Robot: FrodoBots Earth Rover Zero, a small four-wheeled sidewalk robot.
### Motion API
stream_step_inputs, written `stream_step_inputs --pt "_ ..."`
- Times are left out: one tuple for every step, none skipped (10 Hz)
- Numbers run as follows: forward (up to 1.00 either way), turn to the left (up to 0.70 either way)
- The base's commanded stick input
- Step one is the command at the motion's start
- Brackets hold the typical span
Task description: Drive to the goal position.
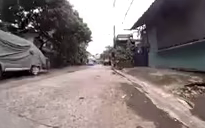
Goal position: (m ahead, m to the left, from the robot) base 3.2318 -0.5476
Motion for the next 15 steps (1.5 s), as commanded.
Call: stream_step_inputs --pt "1.00 0.00" --pt "1.00 0.00" --pt "1.00 0.00" --pt "1.00 0.00" --pt "1.00 0.00" --pt "1.00 0.00" --pt "1.00 0.27" --pt "1.00 0.27" --pt "1.00 0.18" --pt "1.00 0.00" --pt "1.00 0.00" --pt "1.00 0.00" --pt "1.00 0.00" --pt "1.00 0.00" --pt "1.00 0.00"
